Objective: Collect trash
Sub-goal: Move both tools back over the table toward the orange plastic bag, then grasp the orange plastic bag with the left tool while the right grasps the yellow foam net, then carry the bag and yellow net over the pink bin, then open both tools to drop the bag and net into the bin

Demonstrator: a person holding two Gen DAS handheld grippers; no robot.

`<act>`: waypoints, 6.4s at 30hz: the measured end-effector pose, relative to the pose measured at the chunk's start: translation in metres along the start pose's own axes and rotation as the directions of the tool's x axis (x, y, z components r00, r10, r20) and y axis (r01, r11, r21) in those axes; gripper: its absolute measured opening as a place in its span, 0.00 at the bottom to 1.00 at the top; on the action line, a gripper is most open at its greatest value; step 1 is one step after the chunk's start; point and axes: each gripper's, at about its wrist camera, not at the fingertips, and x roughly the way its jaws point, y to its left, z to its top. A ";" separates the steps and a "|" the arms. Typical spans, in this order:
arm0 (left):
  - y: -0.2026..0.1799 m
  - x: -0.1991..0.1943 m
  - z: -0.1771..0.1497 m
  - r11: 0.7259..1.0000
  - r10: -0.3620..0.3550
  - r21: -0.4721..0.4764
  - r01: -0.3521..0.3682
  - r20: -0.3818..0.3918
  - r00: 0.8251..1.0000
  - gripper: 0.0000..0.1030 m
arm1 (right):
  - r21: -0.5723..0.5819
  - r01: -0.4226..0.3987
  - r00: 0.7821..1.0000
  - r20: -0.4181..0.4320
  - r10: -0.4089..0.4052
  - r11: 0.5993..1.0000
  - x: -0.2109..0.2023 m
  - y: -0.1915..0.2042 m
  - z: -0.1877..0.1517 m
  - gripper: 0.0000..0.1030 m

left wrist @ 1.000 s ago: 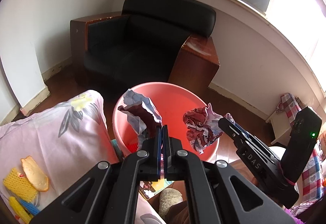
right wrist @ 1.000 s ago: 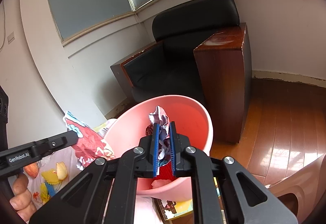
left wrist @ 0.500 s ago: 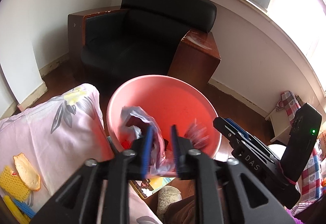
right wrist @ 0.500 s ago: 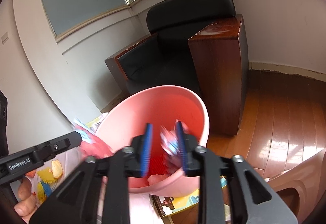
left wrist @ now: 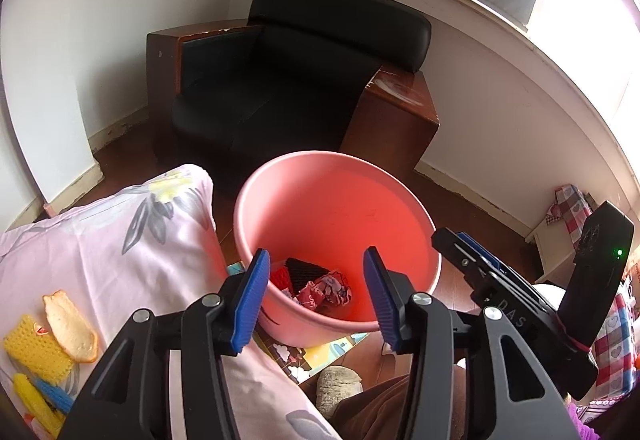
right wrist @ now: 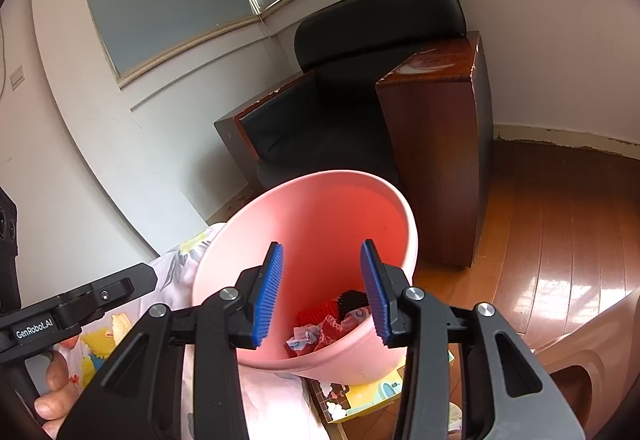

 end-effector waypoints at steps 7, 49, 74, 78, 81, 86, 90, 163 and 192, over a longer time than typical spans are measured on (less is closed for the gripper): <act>0.008 -0.022 -0.010 1.000 0.020 -0.001 -0.020 0.015 1.000 0.52 | -0.010 -0.038 0.999 0.006 0.038 0.999 -0.012 0.007 -0.003 0.40; 0.104 -0.156 -0.116 0.954 0.260 -0.162 -0.254 0.016 0.965 0.55 | -0.216 -0.352 0.927 -0.213 0.308 0.911 -0.055 0.120 -0.097 0.40; 0.175 -0.172 -0.160 0.873 0.361 -0.329 -0.361 -0.064 0.930 0.57 | -0.215 -0.441 0.864 -0.366 0.347 0.871 -0.030 0.155 -0.119 0.40; 0.181 -0.156 -0.163 0.860 0.366 -0.335 -0.384 -0.119 0.923 0.56 | -0.220 -0.459 0.855 -0.375 0.360 0.861 -0.029 0.161 -0.119 0.40; 0.190 -0.152 -0.168 0.852 0.333 -0.379 -0.360 -0.139 0.933 0.30 | -0.226 -0.499 0.834 -0.386 0.394 0.836 -0.029 0.171 -0.117 0.40; 0.199 -0.163 -0.177 0.850 0.318 -0.404 -0.337 -0.115 0.941 0.23 | -0.243 -0.591 0.778 -0.422 0.465 0.769 -0.027 0.201 -0.113 0.40; 0.208 -0.177 -0.183 0.843 0.321 -0.429 -0.325 -0.085 0.943 0.23 | -0.260 -0.643 0.734 -0.479 0.482 0.721 -0.017 0.229 -0.120 0.40; -0.003 -0.060 -0.033 0.999 0.010 0.047 -0.013 0.076 0.997 0.23 | -0.095 -0.239 0.970 -0.064 0.234 0.966 -0.017 0.034 -0.015 0.08; -0.011 0.008 -0.019 0.998 -0.023 0.057 0.023 -0.003 1.000 0.46 | -0.072 -0.129 0.988 -0.100 0.121 0.989 0.025 0.018 -0.015 0.28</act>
